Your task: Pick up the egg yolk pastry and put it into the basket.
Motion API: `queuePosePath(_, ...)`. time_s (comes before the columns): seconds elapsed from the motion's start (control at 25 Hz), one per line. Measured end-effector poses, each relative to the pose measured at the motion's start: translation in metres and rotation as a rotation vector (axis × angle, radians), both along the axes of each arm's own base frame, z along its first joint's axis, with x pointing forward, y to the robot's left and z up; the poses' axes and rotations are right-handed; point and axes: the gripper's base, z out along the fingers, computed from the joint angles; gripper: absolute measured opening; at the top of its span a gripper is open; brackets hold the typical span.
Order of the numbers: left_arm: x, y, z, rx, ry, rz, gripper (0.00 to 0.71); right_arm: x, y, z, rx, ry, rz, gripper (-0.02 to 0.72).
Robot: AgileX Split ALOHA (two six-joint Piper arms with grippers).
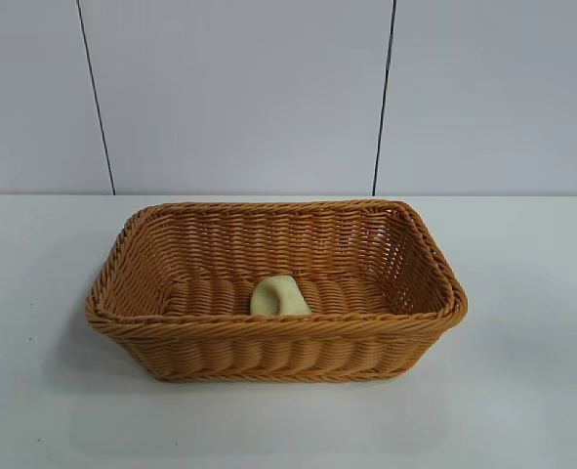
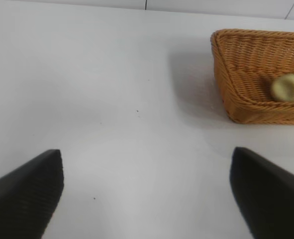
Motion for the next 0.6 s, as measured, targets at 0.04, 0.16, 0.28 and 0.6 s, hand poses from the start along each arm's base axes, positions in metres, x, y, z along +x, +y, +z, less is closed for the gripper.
queuePosePath(0.04, 0.0, 0.0, 0.0, 0.0, 0.0, 0.0, 0.657, -0.006, 0.0, 0.001, 0.001, -0.036, 0.0, 0.562)
queuePosePath(0.16, 0.0, 0.0, 0.0, 0.0, 0.0, 0.0, 0.657, -0.021, -0.001, 0.001, 0.004, -0.135, 0.0, 0.562)
queuePosePath(0.28, 0.0, 0.0, 0.0, 0.0, 0.0, 0.0, 0.657, -0.023, -0.001, 0.001, 0.002, -0.146, 0.001, 0.562)
queuePosePath(0.6, 0.0, 0.0, 0.0, 0.0, 0.0, 0.0, 0.657, -0.023, -0.001, 0.001, 0.001, -0.146, 0.001, 0.562)
